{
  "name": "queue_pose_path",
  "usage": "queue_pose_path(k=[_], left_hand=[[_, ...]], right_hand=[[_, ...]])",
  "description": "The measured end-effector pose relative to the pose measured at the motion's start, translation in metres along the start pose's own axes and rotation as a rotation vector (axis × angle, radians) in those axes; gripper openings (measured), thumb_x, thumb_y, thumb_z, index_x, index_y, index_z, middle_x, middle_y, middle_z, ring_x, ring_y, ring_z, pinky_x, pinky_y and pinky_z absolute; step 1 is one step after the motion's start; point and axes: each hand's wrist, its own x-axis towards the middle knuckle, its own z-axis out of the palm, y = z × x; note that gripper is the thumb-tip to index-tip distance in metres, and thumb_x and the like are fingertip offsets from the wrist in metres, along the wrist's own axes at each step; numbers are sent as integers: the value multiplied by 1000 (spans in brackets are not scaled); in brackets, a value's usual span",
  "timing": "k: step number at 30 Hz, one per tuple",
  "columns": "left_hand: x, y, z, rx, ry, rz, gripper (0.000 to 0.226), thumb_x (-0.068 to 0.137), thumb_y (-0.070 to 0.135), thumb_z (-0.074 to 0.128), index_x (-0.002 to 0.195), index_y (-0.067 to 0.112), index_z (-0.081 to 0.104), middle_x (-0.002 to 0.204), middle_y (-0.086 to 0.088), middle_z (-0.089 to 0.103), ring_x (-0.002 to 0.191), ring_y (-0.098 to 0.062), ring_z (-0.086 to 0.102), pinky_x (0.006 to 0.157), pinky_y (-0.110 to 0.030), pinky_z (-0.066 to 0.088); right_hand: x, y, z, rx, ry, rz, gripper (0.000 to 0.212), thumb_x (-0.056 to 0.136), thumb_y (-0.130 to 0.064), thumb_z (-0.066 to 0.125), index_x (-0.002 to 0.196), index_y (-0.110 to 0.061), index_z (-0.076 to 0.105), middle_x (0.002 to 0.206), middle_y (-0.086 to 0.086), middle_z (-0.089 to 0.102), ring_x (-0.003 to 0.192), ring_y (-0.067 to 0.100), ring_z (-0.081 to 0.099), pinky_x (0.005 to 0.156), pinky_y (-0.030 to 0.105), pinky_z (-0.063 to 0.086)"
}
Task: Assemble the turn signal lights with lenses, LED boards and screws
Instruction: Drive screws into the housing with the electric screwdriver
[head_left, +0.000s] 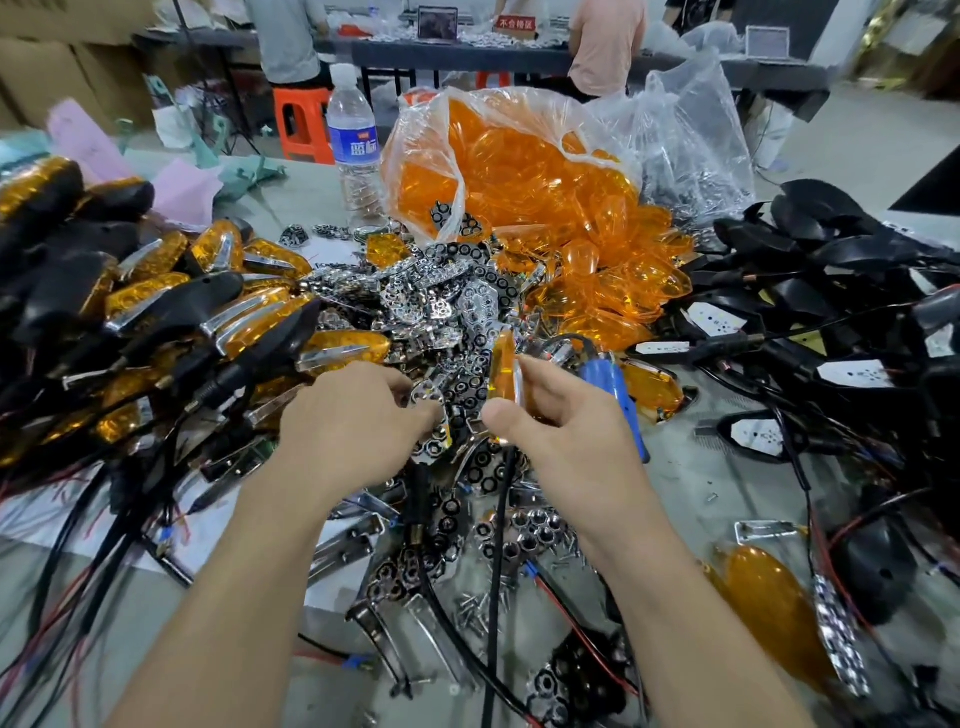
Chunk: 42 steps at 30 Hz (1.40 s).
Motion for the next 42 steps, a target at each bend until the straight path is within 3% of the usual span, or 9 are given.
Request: queue_pose_path(k=[5, 8, 11, 14, 19, 23, 27, 33, 42], left_hand=[[3, -3, -2, -373, -52, -63, 25, 77, 47, 84, 97, 41, 70, 77, 19, 71, 68, -9, 70, 67, -33, 60], [2, -2, -3, -693, -32, -100, 26, 67, 32, 93, 84, 38, 74, 85, 6, 78, 77, -18, 75, 65, -40, 63], [0, 2, -3, -796, 35, -64, 30, 58, 36, 92, 79, 40, 71, 98, 7, 76, 88, -10, 71, 75, -30, 54], [-4, 10, -3, -856, 94, -31, 26, 68, 29, 93, 83, 40, 76, 87, 17, 75, 64, 2, 67, 54, -19, 46], [-10, 23, -2, -1003, 75, 42, 31, 70, 12, 92, 90, 34, 84, 83, 3, 80, 81, -16, 77, 73, -36, 62], [-11, 26, 3, -1115, 8, 40, 18, 87, 14, 82, 97, 29, 85, 96, 4, 81, 98, -13, 75, 84, -32, 57], [-11, 21, 0, -1177, -176, 50, 27, 101, 10, 60, 107, 24, 82, 104, 0, 81, 101, -20, 76, 74, -29, 58], [-12, 18, 0, -1259, -188, 108, 28, 93, 0, 66, 108, 19, 81, 104, -4, 81, 96, -16, 76, 73, -21, 58], [-18, 23, 9, -1488, -101, 181, 35, 63, 8, 79, 97, 18, 84, 100, -10, 81, 90, -18, 77, 76, -20, 58]], right_hand=[[-3, -1, 0, 74, 3, 33, 32, 84, -28, 81, 100, -54, 71, 98, -16, 79, 94, 6, 75, 90, 34, 55], [-8, -4, 4, 79, 28, 26, 38, 81, -27, 85, 109, -38, 61, 93, -10, 80, 83, 11, 76, 79, 29, 56], [-15, -9, 12, 26, 73, -31, 36, 75, -37, 84, 100, -35, 58, 88, -13, 79, 76, 9, 74, 70, 26, 57], [-20, -12, 21, -29, 122, -59, 37, 74, -42, 83, 99, -32, 58, 84, -16, 77, 73, 11, 72, 68, 33, 59], [-22, -10, 25, -69, 175, -84, 35, 76, -41, 83, 99, -33, 57, 84, -22, 76, 76, 10, 73, 68, 34, 59], [-22, -8, 23, -119, 251, -91, 37, 75, -45, 83, 101, -37, 58, 88, -31, 72, 80, 2, 71, 70, 27, 59], [-19, -6, 22, -158, 294, -98, 35, 77, -37, 84, 99, -37, 57, 86, -32, 70, 77, 0, 68, 71, 25, 58], [-20, -9, 23, -108, 266, -135, 29, 81, -28, 82, 93, -31, 56, 80, -11, 75, 65, 14, 68, 64, 47, 59], [-22, -13, 25, -56, 289, -180, 29, 81, -16, 77, 89, -23, 50, 71, -2, 69, 59, 23, 59, 52, 42, 50]])
